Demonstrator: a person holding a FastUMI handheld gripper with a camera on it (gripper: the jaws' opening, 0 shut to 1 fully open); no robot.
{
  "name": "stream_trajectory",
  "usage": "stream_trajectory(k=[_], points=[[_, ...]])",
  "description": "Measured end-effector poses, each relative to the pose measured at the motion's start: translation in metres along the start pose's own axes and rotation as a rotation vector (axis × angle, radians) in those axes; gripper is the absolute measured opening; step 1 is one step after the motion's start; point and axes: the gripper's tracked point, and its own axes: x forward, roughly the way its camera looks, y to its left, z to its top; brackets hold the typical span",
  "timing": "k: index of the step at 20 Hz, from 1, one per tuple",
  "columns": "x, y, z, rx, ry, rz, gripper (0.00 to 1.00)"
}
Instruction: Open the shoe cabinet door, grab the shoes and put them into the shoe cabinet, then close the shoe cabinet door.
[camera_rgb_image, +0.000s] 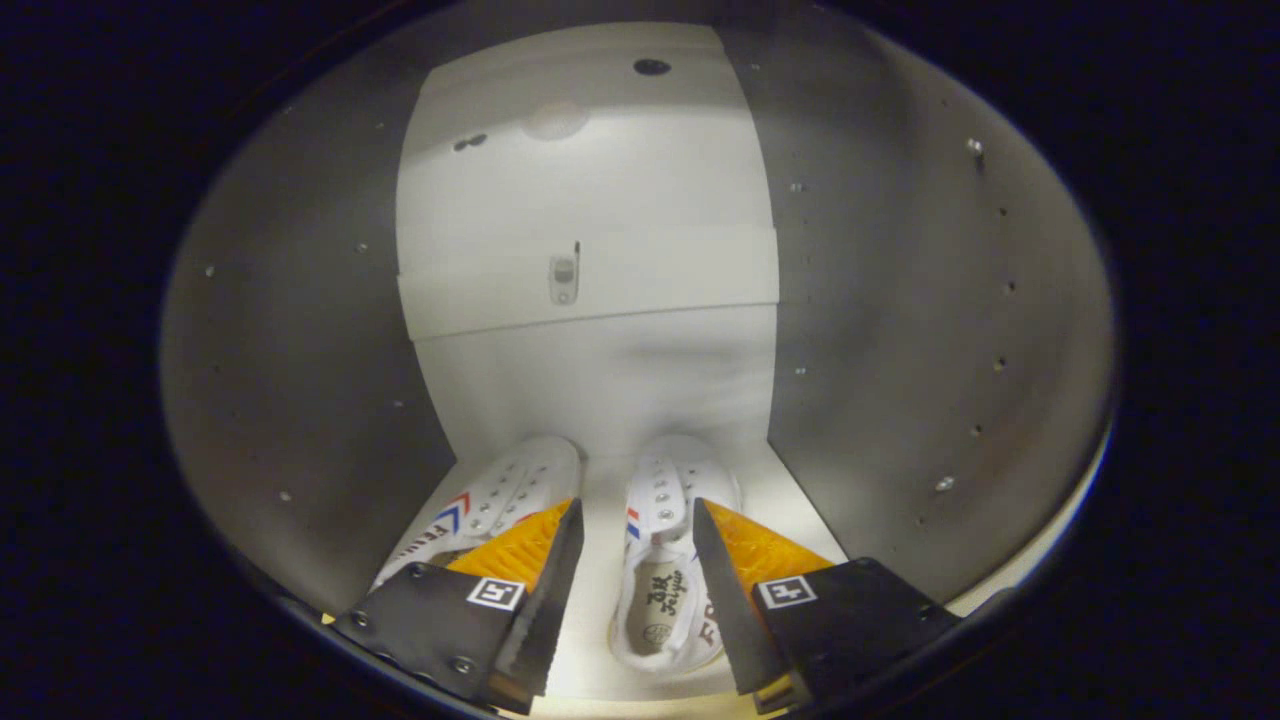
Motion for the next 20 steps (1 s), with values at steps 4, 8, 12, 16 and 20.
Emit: stream_trajectory(k=[4, 8, 12, 16, 20], points=[[-0.066, 0.020, 0.025, -0.010, -0.089, 0.019, 0.91], [-0.158, 0.039, 0.032, 0.005, -0.160, 0.040, 0.94], [-0.251, 0.041, 0.018, 0.013, -0.183, 0.041, 0.96], [-0.343, 0.032, 0.010, 0.038, -0.230, 0.040, 0.96], [-0.430, -0.004, -0.003, 0.060, -0.233, 0.010, 0.96]])
